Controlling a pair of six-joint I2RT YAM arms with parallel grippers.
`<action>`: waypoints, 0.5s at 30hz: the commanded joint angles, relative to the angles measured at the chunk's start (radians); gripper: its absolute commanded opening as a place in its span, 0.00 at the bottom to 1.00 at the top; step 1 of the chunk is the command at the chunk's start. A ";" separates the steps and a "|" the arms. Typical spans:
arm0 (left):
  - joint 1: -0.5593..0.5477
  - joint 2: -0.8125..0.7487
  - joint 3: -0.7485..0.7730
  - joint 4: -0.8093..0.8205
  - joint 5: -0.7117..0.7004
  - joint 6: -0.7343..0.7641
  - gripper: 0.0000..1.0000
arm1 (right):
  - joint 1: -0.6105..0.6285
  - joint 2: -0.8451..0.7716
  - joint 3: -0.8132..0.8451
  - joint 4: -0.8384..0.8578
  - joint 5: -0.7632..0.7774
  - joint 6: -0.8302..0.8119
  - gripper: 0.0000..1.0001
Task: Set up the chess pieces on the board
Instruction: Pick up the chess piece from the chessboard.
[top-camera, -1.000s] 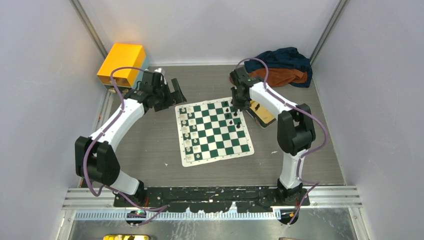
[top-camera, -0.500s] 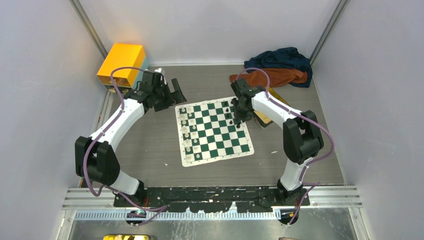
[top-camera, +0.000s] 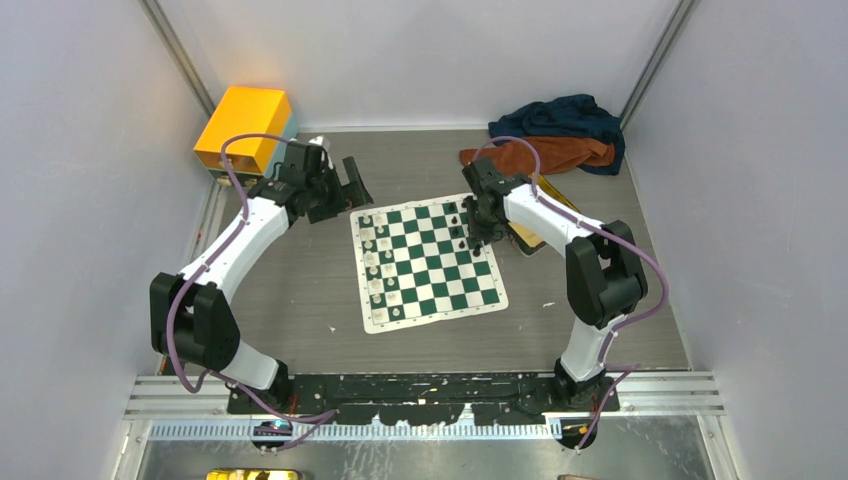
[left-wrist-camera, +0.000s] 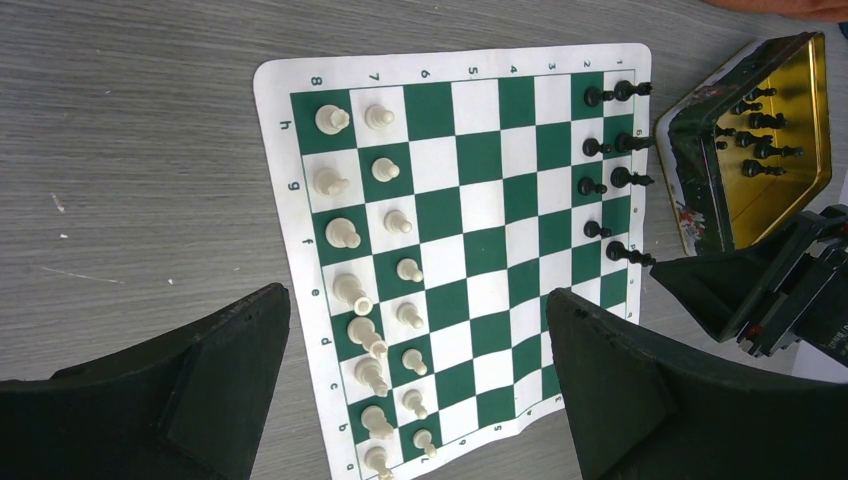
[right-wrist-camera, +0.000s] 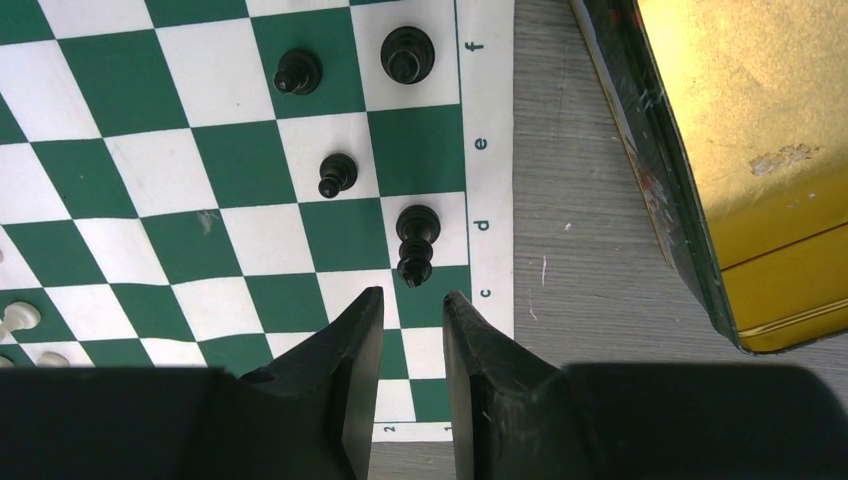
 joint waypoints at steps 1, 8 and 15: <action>-0.004 -0.024 0.020 0.024 0.000 0.000 1.00 | 0.007 -0.009 0.009 0.036 -0.009 0.008 0.34; -0.004 -0.019 0.021 0.023 0.001 0.005 1.00 | 0.006 0.015 0.015 0.043 -0.014 0.009 0.34; -0.003 -0.013 0.027 0.023 0.002 0.010 1.00 | 0.005 0.029 0.014 0.043 -0.016 0.010 0.34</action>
